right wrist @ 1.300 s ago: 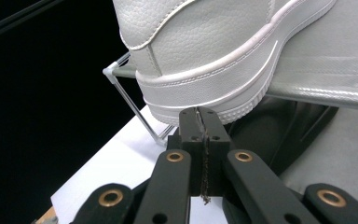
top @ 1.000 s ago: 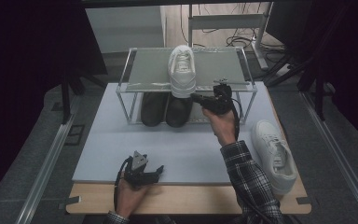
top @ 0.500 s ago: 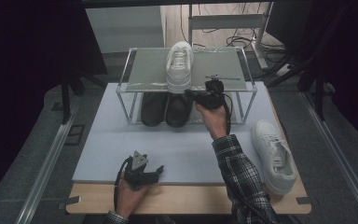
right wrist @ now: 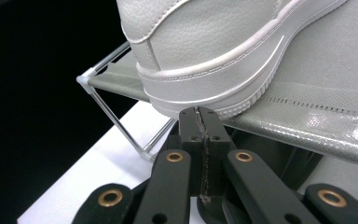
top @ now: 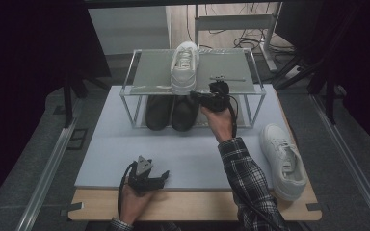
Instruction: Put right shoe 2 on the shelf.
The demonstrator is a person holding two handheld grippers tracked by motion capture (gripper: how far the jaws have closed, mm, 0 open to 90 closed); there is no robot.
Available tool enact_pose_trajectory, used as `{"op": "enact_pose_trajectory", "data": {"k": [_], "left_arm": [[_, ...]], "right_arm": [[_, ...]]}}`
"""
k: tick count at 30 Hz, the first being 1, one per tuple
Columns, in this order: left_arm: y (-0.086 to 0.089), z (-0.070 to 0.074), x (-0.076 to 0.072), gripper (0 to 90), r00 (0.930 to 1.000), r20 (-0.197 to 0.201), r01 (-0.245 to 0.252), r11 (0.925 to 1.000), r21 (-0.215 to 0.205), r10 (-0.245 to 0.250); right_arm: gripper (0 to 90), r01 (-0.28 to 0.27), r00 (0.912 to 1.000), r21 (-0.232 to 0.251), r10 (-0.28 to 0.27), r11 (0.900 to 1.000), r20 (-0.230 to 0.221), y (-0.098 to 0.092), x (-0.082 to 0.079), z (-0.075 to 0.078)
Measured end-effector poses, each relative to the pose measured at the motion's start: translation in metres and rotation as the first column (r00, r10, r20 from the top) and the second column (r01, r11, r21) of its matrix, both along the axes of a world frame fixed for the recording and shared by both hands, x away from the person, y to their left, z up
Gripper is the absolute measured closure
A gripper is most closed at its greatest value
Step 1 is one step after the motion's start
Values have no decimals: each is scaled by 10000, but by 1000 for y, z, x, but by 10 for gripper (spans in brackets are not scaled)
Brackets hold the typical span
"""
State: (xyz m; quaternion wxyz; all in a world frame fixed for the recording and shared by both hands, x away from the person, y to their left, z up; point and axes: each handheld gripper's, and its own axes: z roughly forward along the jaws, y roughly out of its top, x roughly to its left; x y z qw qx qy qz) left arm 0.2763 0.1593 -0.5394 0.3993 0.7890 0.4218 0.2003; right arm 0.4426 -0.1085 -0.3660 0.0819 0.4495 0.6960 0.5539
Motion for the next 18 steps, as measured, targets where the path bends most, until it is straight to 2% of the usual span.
{"op": "enact_pose_trajectory", "data": {"k": [9, 14, 18], "left_arm": [[0, 0, 0, 177, 10000, 0, 1, 10000, 3, -1], [0, 0, 0, 177, 10000, 4, 1, 10000, 6, -1], [0, 0, 0, 177, 10000, 6, 0, 10000, 7, 0]], "right_arm": [[863, -201, 9993, -600, 220, 9980, 310, -5, -13, 6], [832, -326, 9984, -1237, 380, 9918, 414, -7, -22, 3], [816, -357, 9984, -1426, 415, 9891, 378, -9, -26, 0]]}}
